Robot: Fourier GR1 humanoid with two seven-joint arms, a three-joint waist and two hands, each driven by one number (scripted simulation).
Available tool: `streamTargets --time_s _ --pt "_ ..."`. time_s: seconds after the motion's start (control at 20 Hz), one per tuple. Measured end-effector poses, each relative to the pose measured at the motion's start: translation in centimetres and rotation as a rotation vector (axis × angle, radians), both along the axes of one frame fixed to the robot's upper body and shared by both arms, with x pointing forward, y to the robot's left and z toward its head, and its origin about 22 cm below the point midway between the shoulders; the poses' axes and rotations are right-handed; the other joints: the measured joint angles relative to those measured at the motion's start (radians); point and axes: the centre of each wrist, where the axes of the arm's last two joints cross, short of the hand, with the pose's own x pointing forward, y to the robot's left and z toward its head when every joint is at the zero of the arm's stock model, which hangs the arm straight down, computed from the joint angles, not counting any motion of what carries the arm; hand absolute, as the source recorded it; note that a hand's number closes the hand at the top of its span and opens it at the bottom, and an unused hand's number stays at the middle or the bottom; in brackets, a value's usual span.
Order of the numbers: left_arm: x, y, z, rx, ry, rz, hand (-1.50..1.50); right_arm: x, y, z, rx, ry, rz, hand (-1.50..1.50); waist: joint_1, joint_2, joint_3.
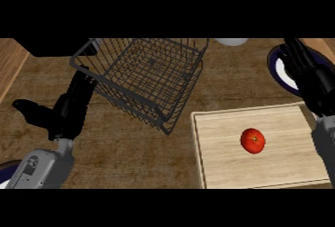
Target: Pick the tomato from the tray and place it in the tiered basket
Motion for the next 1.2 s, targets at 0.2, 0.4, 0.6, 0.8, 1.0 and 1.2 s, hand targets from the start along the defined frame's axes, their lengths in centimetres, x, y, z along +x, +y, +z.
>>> streamTargets --time_s 0.2,0.4,0.6,0.8,1.0,1.2 --pt "0.2 0.8 0.8 0.153 -0.063 -0.044 0.00 -0.3 3.8 0.2 0.059 -0.041 0.323 1.50 0.031 -0.002 -0.003" --pt "-0.3 1.8 1.3 0.361 -0.130 -0.102 0.00 -0.9 6.8 2.0 -0.069 -0.117 0.538 1.50 0.051 -0.015 -0.007" --pt "-1.8 2.4 0.9 0.499 -0.172 -0.137 0.00 -2.6 7.2 -2.1 -0.002 -0.038 0.532 -1.50 0.042 -0.005 -0.008" --pt "-2.8 2.5 0.8 0.556 -0.197 -0.138 0.00 -3.6 6.1 -2.9 0.001 -0.054 0.620 -1.50 0.036 0.000 -0.009" --pt "-3.2 2.6 0.7 0.576 -0.202 -0.134 0.00 -3.8 4.1 0.4 -0.224 -0.027 0.712 -1.50 0.030 -0.003 -0.011" --pt "-3.5 2.3 0.9 0.582 -0.197 -0.137 0.00 -3.9 2.5 5.1 -0.587 0.002 0.718 -1.50 0.026 -0.007 -0.012"
